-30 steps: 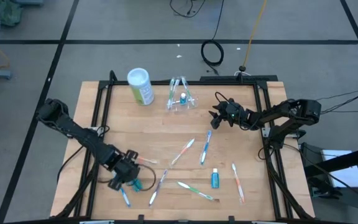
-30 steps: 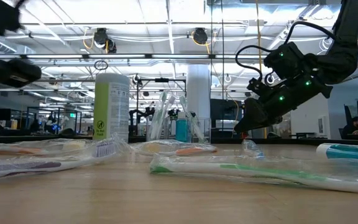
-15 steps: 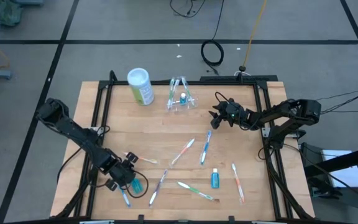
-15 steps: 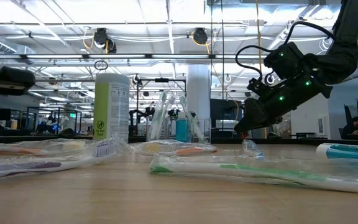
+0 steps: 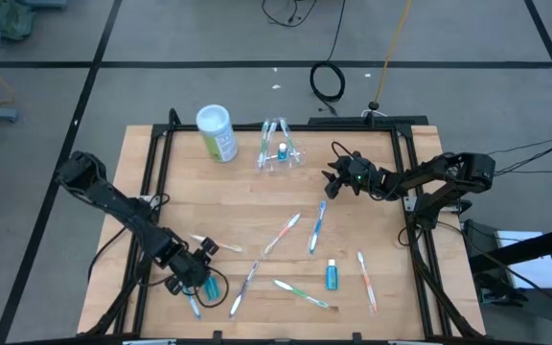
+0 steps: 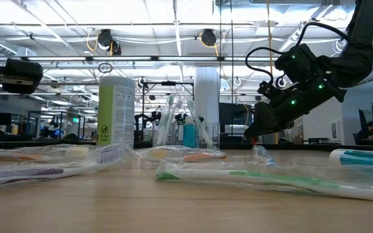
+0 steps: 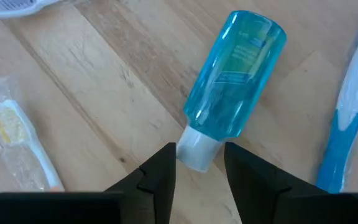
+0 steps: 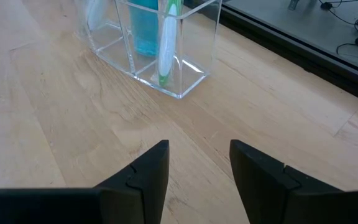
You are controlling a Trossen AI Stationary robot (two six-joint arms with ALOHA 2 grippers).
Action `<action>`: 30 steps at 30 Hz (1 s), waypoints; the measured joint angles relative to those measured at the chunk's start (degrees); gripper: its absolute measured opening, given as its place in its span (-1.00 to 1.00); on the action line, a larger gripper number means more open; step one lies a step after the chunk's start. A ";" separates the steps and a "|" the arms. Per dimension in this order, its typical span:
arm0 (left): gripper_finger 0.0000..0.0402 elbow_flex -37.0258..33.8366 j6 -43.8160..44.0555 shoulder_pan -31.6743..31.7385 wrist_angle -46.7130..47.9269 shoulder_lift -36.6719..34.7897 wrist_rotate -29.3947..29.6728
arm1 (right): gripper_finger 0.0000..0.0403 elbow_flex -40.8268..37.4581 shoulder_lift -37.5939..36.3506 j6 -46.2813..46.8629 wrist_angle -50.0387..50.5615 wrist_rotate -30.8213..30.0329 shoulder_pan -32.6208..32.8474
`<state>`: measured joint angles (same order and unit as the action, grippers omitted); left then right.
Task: Pick & Place toothbrushing station
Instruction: Put the left blue mouthwash into the transparent organizer
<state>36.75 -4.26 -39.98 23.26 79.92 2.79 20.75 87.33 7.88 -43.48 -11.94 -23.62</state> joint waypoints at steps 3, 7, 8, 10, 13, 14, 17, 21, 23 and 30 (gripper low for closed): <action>-0.30 0.00 0.46 0.75 0.01 0.00 0.03 | -0.20 0.00 0.01 0.00 -0.01 0.00 -0.01; -0.30 0.00 -0.86 1.27 0.01 0.00 0.04 | -0.20 0.00 0.01 0.00 0.00 0.00 0.00; -0.30 0.00 -1.34 1.46 0.00 0.02 -0.14 | -0.20 0.00 0.00 0.00 -0.02 0.00 -0.01; -0.30 0.00 -2.16 1.99 -0.37 0.79 -0.80 | -0.20 0.00 0.00 0.00 -0.02 0.00 0.00; -0.30 0.00 -3.50 2.69 -1.28 2.98 -3.31 | -0.20 0.00 0.02 0.00 -0.02 0.00 0.00; -0.30 0.00 -4.00 2.77 -1.54 3.75 -3.93 | -0.20 0.00 0.02 0.00 0.00 0.00 -0.02; -0.30 0.20 -6.87 2.84 -2.66 5.70 -4.75 | -0.20 0.00 0.01 0.00 -0.01 0.00 -0.01; -0.30 0.20 -11.74 2.84 -2.71 6.22 -4.84 | -0.20 0.00 0.02 0.00 -0.02 0.00 0.00; -0.30 0.20 -11.44 2.84 -2.70 6.23 -4.95 | -0.20 0.00 0.02 0.00 -0.02 0.00 0.00; -0.31 0.15 -8.65 2.80 -2.81 5.75 -3.85 | -0.20 0.00 0.02 0.00 0.00 0.00 0.00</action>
<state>36.91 -12.91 -37.18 20.44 85.67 -1.06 20.75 87.35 7.88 -43.48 -11.94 -23.62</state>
